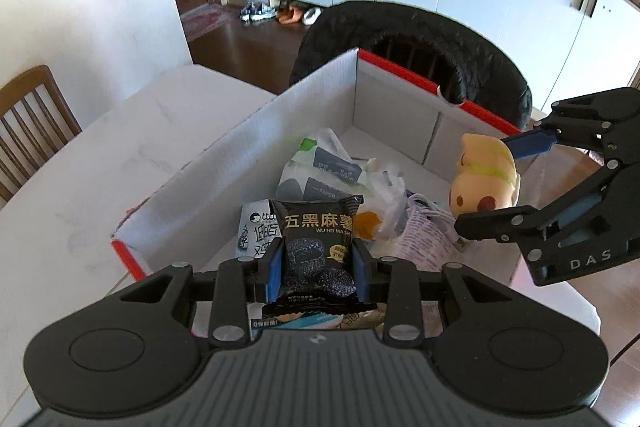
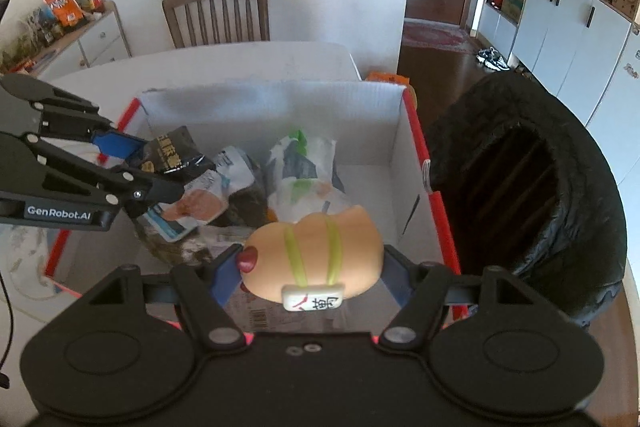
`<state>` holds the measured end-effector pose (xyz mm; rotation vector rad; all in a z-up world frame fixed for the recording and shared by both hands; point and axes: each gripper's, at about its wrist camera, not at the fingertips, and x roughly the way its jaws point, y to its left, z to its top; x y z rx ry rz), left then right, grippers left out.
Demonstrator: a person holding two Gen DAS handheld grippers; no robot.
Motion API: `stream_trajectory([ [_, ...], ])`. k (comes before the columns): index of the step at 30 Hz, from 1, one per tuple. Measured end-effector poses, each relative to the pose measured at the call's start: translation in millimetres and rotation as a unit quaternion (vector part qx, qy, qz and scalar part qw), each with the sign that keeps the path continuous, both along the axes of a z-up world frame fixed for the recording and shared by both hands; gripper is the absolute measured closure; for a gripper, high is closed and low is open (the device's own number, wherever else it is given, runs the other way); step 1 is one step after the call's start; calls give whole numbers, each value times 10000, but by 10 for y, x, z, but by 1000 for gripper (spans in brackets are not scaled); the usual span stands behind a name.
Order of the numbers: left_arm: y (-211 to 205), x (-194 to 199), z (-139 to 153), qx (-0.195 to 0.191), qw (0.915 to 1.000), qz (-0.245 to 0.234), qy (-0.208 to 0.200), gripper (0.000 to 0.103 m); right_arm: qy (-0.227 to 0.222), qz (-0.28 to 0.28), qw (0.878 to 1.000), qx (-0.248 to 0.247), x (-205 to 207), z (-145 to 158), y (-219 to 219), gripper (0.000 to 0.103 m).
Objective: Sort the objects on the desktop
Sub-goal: 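Lower both items into the shoebox and open both tools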
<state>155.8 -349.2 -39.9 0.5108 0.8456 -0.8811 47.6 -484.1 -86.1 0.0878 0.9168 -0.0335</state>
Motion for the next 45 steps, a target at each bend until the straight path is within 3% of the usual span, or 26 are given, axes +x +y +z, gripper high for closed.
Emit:
stream_trajectory([
  [16, -279, 193, -314, 603, 9980, -58, 170, 70, 400, 35, 9992, -52, 238, -287, -81, 31],
  [26, -321, 209, -410, 673, 9965, -219, 442, 69, 450, 290, 9984, -204, 265, -316, -16, 30],
  [33, -288, 218, -425, 595, 9968, -171, 512, 68, 444, 272, 9985, -168, 260, -329, -12, 23],
  [36, -265, 211, -411, 535, 9972, -193, 480, 65, 408, 233, 9988, -106, 240, -320, -42, 22],
  [41, -201, 176, -336, 390, 9983, -192, 382, 43, 306, 220, 9993, -49, 189, -261, -45, 20],
  [45, -120, 168, -262, 284, 9987, -176, 394, 42, 209, 236, 9995, -11, 140, -194, -36, 20],
])
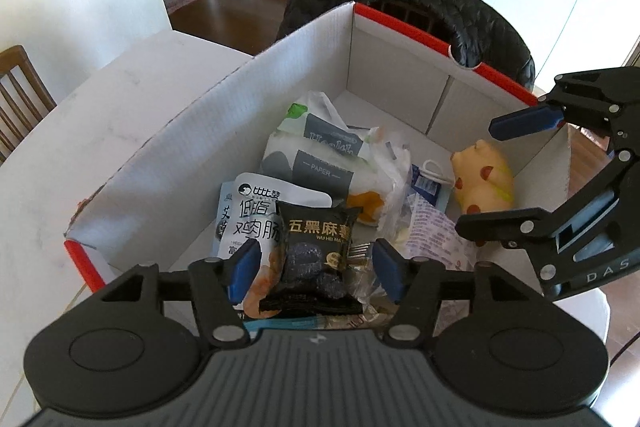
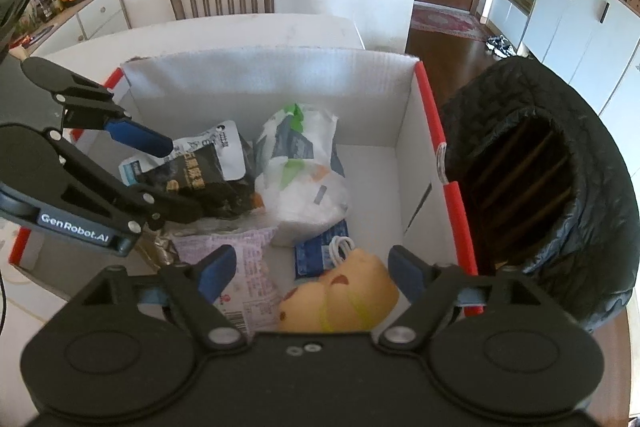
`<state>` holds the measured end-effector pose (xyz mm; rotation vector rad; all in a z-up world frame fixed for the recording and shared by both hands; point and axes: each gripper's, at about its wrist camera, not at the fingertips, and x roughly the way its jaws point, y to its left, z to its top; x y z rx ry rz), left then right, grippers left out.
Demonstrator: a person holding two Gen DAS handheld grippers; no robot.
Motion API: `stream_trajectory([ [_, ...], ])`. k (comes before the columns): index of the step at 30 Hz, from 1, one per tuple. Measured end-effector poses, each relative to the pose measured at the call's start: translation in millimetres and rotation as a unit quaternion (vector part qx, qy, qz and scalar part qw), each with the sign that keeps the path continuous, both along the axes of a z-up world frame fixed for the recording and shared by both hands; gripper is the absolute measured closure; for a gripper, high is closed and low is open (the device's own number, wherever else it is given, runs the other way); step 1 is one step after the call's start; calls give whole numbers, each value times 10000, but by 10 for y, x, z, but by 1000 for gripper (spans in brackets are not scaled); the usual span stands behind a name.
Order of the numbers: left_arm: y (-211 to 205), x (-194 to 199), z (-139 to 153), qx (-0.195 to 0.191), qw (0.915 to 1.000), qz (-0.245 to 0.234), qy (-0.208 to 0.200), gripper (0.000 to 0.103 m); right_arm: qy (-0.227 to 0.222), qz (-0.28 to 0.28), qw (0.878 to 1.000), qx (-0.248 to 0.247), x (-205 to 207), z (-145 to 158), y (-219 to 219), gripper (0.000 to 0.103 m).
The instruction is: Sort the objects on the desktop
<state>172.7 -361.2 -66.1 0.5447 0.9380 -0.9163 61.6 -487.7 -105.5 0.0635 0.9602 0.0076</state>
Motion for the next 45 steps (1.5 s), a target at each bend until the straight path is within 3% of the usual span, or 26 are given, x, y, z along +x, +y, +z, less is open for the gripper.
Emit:
stream_trajectory([
  [21, 495, -267, 456, -613, 9969, 289, -395, 42, -572, -31, 9978, 336, -275, 445, 234, 20],
  [35, 885, -463, 680, -933, 9926, 503, -596, 42, -859, -68, 9955, 397, -433, 558, 530, 19],
  [45, 1134, -526, 670, -1041, 9905, 703, -551, 29, -940, -248, 9938, 540, -572, 579, 664, 16],
])
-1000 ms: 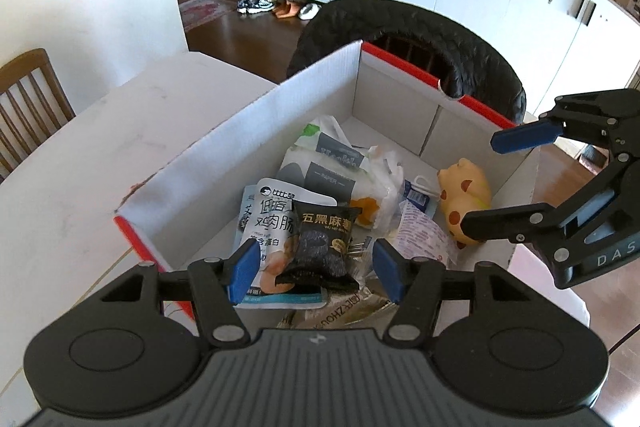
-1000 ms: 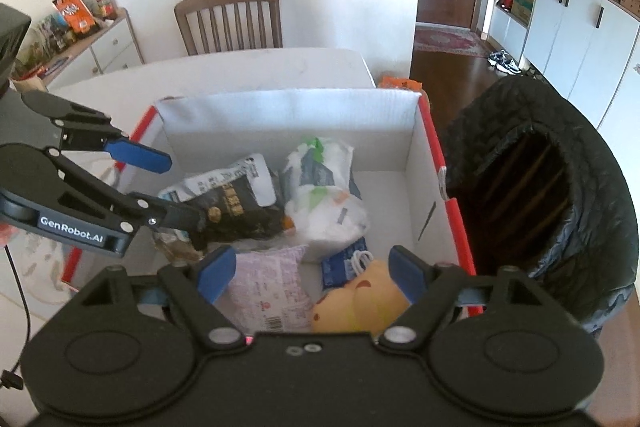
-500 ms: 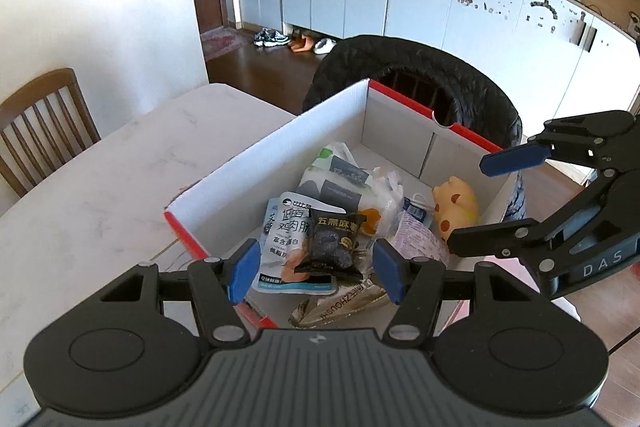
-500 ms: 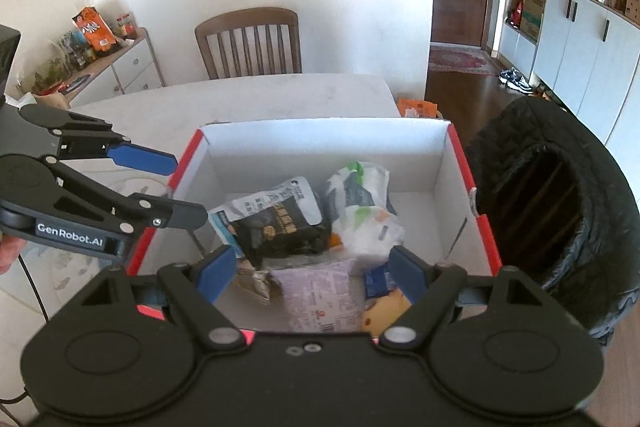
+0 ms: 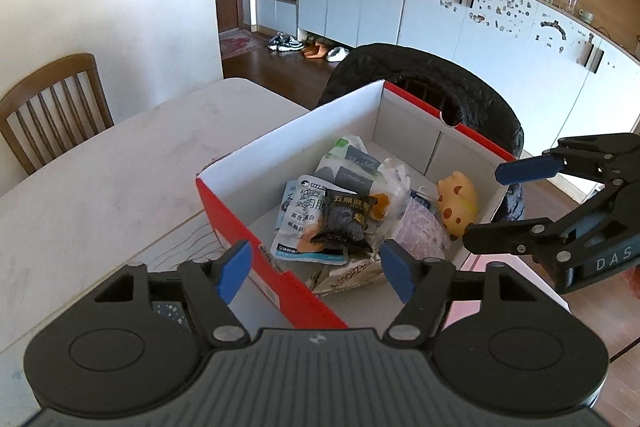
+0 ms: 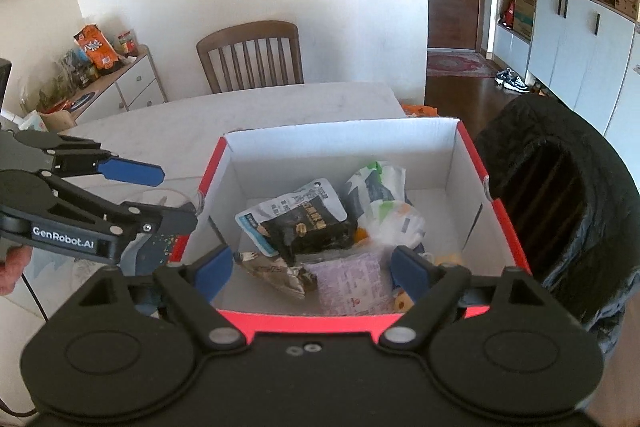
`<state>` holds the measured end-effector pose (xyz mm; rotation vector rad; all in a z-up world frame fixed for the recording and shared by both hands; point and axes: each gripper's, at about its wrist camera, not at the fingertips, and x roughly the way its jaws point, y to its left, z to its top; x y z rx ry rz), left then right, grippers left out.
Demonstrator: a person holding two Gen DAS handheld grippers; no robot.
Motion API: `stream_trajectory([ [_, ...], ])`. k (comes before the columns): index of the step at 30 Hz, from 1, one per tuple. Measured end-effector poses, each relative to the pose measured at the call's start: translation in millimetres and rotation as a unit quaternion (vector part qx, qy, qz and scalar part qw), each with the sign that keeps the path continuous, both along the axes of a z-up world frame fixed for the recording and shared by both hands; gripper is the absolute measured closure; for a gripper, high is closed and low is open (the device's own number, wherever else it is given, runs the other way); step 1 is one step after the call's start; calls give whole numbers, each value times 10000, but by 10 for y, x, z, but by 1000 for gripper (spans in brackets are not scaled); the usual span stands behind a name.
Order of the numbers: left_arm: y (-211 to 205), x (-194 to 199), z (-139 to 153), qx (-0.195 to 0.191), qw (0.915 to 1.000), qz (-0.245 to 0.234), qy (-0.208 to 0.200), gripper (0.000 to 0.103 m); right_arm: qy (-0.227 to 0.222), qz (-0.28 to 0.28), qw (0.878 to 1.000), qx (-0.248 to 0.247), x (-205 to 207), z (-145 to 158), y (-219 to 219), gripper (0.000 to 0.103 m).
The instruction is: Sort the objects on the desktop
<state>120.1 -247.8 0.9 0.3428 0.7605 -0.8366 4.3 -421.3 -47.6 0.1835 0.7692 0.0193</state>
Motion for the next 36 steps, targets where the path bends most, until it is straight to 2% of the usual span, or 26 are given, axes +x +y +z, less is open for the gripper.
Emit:
stream_trajectory([
  [2, 37, -31, 1, -19, 10000, -45, -18, 19, -2, -12, 10000, -52, -26, -3, 40, 16],
  [4, 64, -75, 6, -11, 9999, -95, -104, 18, -12, -29, 10000, -77, -49, -2, 79, 16],
  [6, 84, -118, 10, -12, 9997, -136, -192, 12, -36, -67, 9999, -69, -78, 6, 104, 16],
  [7, 97, -131, 11, -28, 9997, -155, -181, 2, -51, -93, 9999, -50, -94, 10, 115, 16],
  [8, 114, -144, 16, -42, 9997, -159, -189, 0, -63, -118, 9999, -30, -110, 16, 123, 16],
  [19, 349, -288, 77, -228, 9995, -47, -236, 0, -161, -464, 9988, -78, -307, 54, 285, 15],
  [28, 554, -423, 31, -75, 9996, -85, -270, 0, -173, -584, 9981, -32, -404, 40, 461, 15],
  [33, 633, -423, -6, -123, 9998, -80, -99, 0, -147, -603, 9980, -111, -447, 23, 537, 15],
  [36, 659, -435, -23, -102, 9998, -63, -161, 0, -132, -606, 9980, -129, -460, 10, 567, 15],
])
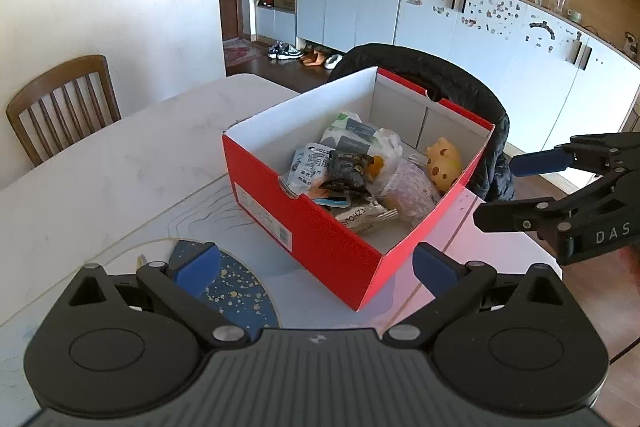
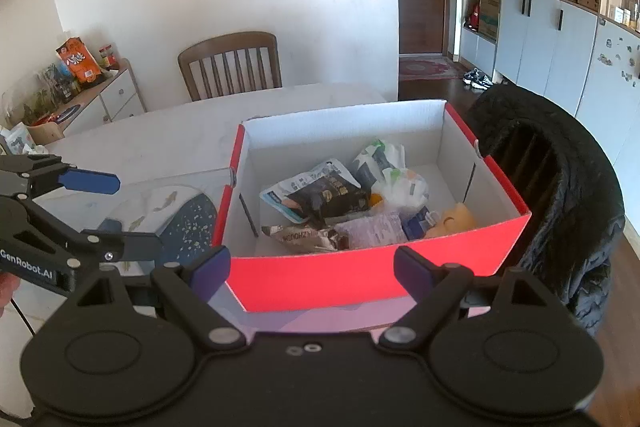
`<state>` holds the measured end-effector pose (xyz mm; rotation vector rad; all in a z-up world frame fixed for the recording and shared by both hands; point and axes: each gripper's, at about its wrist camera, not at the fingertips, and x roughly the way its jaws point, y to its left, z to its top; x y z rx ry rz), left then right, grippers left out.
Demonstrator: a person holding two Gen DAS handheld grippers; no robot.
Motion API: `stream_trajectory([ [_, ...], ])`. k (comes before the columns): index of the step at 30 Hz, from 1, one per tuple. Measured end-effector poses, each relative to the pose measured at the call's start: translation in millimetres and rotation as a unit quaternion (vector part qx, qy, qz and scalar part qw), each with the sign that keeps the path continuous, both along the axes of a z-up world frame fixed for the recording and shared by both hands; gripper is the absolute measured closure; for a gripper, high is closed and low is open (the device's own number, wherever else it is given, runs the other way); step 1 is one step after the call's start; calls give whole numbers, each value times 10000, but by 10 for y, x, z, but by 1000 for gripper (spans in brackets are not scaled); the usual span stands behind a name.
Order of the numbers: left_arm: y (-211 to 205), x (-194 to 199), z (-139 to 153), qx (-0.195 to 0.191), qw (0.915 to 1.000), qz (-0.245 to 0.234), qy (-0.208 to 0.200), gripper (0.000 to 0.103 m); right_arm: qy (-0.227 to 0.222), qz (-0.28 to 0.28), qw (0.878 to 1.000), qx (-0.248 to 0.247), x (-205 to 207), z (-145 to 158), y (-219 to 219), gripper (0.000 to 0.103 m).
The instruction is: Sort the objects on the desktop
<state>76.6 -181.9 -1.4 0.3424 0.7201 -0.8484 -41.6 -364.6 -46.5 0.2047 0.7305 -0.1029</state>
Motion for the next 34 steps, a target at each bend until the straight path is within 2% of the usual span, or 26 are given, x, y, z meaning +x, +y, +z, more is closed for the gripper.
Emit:
stream_trajectory([
  [16, 7, -55, -28, 74, 9999, -40, -151, 0, 85, -52, 9999, 9, -21, -60, 40, 15],
  [34, 56, -97, -28, 143, 9998, -119, -118, 0, 240, -98, 9997, 19, -18, -102, 45, 15],
])
